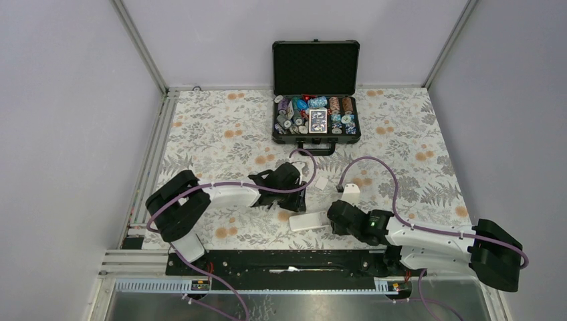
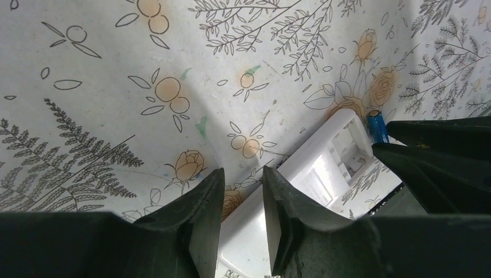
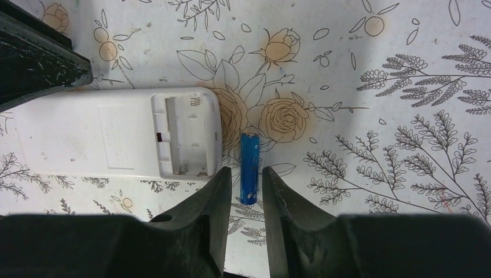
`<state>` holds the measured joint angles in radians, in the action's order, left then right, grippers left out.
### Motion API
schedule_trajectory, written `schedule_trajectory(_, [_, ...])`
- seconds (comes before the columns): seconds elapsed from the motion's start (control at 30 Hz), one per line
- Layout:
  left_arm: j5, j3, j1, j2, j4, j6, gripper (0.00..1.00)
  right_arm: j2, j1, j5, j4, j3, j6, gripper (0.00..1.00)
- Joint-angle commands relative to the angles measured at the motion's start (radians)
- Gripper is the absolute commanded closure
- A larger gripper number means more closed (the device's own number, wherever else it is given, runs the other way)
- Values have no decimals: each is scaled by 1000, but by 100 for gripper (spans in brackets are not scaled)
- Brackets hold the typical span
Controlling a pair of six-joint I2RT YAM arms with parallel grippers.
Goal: Load the batteries into the remote control
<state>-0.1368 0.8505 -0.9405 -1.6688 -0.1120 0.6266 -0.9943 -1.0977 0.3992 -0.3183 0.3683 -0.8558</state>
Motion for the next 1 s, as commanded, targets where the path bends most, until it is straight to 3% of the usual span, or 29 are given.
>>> schedule_trajectory(0.0, [-12,-62,2,17,24,11,65,-25,3,-20,-51,16,-26,67])
schedule_trajectory(0.47, [-31,-245,-15,136,88,91,66,-52,2,-73,-93,32,-36,67])
schedule_trajectory(0.97, [-49,-289,-72,156,156,132,67,-110,0,-66,-140,72,-45,72])
